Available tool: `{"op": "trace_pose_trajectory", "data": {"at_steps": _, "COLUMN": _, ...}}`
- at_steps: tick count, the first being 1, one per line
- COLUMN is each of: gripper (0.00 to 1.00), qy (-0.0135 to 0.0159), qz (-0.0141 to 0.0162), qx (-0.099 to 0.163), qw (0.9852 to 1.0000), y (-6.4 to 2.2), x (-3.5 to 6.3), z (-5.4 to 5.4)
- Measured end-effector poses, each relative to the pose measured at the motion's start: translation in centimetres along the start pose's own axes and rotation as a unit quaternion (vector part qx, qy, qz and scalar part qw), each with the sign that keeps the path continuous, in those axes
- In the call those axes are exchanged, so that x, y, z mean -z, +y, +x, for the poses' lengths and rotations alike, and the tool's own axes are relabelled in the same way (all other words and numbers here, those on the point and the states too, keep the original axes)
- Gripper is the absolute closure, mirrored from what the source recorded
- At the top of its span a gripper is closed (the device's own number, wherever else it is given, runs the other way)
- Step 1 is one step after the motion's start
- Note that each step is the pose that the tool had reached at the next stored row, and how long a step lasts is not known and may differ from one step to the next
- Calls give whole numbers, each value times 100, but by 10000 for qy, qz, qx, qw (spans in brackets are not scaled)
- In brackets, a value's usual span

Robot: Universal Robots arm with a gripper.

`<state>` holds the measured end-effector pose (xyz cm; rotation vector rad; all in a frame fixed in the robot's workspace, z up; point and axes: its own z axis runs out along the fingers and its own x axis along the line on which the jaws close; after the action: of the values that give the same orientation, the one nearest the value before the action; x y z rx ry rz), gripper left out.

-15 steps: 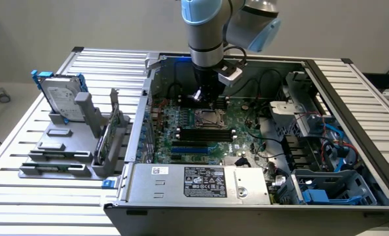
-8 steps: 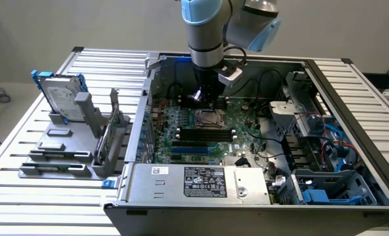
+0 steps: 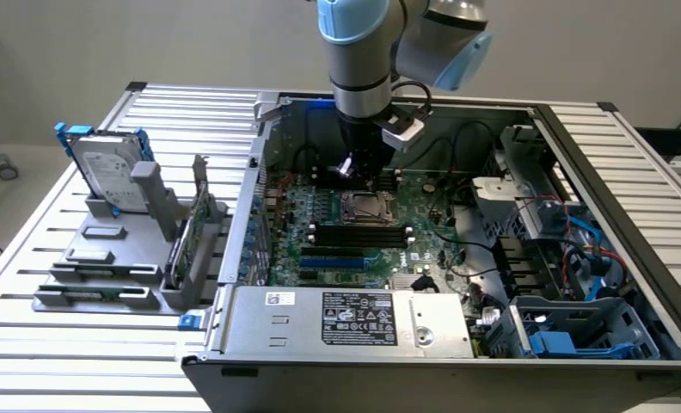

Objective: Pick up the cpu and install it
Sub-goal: 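Install the first cpu locking lever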

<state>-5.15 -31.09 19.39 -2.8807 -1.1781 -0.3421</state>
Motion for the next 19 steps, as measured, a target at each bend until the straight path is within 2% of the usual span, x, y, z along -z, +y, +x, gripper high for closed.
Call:
{"op": "trace_pose_trajectory", "data": {"at_steps": 3, "gripper": 89, "qy": 6, "qz": 2, "qx": -1, "qw": 10000, "y": 2, "x": 23, "z": 9}}
{"op": "trace_pose_trajectory", "data": {"at_steps": 7, "gripper": 89, "qy": -4, "qz": 2, "qx": -1, "qw": 10000, "y": 5, "x": 55, "z": 11}}
{"op": "trace_pose_trajectory", "data": {"at_steps": 19, "gripper": 89, "qy": -5, "qz": 2, "qx": 0, "qw": 10000, "y": 14, "x": 61, "z": 3}}
